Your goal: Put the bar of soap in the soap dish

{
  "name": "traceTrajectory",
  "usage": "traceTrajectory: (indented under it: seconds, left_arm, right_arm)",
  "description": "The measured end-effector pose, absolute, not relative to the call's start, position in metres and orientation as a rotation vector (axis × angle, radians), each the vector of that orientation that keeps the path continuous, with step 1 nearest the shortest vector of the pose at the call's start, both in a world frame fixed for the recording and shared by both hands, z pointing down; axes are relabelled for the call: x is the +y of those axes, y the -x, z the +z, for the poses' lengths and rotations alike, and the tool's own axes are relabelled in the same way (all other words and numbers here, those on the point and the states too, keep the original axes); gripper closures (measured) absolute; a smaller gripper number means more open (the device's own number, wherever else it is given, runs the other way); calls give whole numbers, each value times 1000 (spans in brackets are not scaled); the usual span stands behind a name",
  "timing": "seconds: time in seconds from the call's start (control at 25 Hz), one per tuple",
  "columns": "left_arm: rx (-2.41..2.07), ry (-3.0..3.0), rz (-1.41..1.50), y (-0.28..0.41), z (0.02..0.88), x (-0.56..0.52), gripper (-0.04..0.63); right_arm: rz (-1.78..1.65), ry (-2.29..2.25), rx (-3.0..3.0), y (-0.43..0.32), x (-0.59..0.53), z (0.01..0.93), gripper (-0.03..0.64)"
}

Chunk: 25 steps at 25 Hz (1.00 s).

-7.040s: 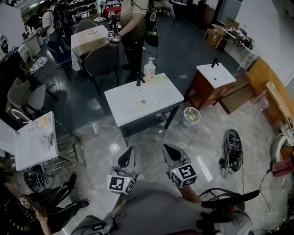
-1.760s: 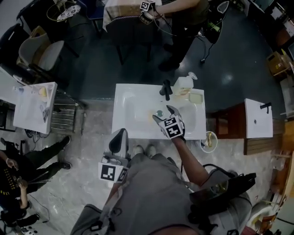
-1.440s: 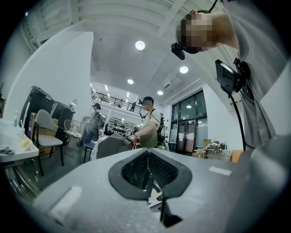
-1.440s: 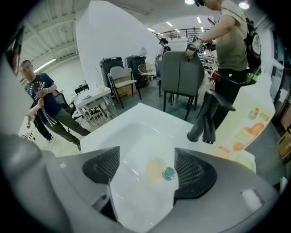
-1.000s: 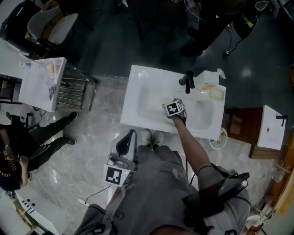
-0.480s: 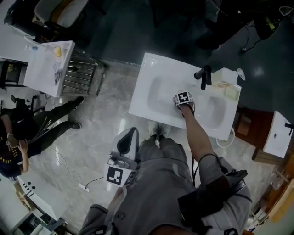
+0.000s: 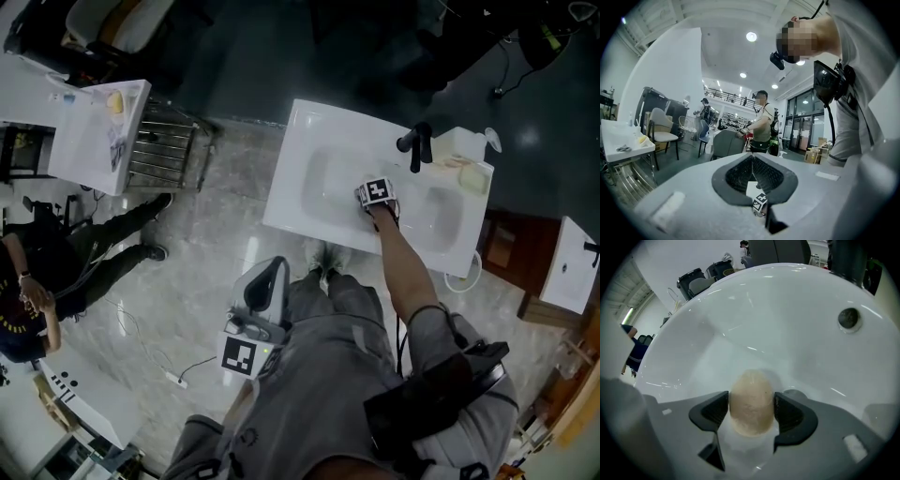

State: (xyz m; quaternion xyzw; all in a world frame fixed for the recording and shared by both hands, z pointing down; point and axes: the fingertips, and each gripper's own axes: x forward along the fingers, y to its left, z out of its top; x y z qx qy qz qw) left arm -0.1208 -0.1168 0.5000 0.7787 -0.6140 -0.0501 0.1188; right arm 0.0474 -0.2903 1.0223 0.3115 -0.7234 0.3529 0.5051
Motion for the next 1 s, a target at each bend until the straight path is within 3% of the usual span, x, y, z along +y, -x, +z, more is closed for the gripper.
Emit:
traceTrajectory:
  seconds: [0.64,1.0]
  left_arm:
    - [-1792,-2320,-185,126,490,-117,603]
    - [-1778,-2317,-143,137,491,-107,603]
  right_arm:
    - [905,-727,-1764,-53,-282,1018,330]
    - [1005,-881,-1943,-41,-288,964,330]
